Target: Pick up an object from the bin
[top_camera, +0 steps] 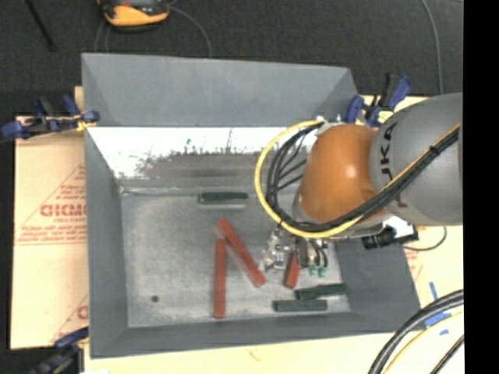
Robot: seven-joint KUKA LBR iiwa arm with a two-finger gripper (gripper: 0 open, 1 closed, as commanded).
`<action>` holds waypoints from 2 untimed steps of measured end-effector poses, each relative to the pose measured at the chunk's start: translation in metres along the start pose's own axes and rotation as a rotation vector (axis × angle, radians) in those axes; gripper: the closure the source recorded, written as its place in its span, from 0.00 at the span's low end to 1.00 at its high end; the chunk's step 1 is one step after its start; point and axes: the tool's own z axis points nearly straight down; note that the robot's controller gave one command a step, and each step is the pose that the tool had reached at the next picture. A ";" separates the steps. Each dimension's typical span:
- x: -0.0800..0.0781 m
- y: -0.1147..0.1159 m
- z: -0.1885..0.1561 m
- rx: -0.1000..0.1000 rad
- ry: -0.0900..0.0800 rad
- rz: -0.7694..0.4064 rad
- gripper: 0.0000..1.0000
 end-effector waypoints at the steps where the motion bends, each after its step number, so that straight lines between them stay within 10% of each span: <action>1: -0.052 0.030 0.002 -0.001 0.002 0.100 0.00; 2: -0.051 0.029 0.002 0.000 0.003 0.099 0.00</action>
Offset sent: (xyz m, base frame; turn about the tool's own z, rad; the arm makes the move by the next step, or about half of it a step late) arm 0.0000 0.0000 0.0000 0.0000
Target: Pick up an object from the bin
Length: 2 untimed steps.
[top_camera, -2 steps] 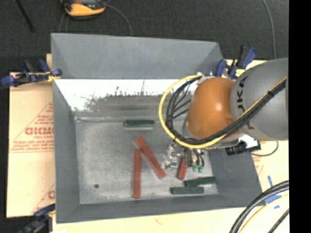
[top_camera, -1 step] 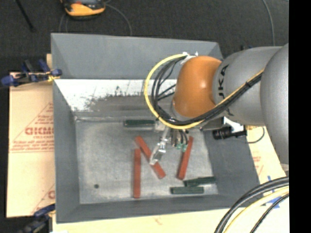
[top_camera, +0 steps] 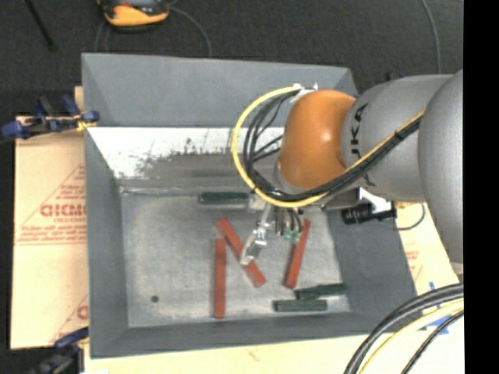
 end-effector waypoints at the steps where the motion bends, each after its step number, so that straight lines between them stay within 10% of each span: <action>1: -0.027 -0.003 0.070 -0.008 -0.001 -0.066 1.00; 2: -0.027 -0.003 0.070 -0.008 -0.002 -0.067 1.00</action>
Offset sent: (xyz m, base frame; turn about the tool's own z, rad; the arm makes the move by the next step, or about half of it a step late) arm 0.0000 0.0000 0.0000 0.0000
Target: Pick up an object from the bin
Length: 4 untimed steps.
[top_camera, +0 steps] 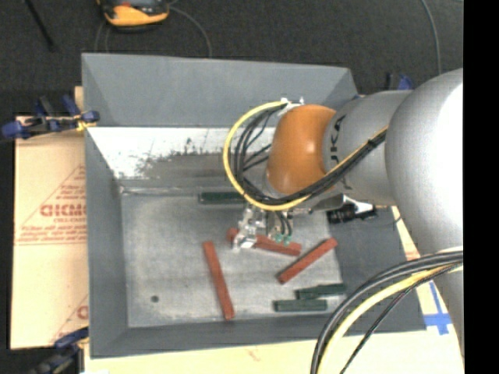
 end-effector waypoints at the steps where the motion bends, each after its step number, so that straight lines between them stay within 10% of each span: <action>1: -0.019 0.015 -0.212 0.007 0.002 0.011 1.00; 2: -0.021 0.016 -0.223 0.004 -0.008 0.010 1.00; 3: -0.034 0.079 -0.185 0.007 -0.004 -0.182 0.00; 4: -0.034 0.092 -0.177 0.006 0.001 -0.219 0.00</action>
Offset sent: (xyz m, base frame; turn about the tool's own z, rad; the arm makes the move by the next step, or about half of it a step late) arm 0.0000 0.0000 0.0000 0.0000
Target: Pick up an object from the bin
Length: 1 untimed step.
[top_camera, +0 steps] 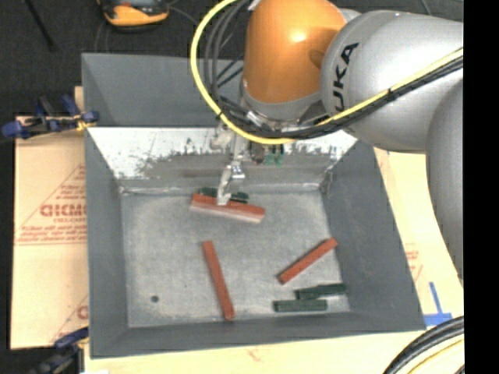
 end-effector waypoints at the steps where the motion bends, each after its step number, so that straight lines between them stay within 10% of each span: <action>1: -0.006 -0.012 0.041 0.002 -0.006 -0.077 0.00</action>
Offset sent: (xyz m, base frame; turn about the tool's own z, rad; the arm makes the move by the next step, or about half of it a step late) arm 0.0182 0.0002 -0.1884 -0.2102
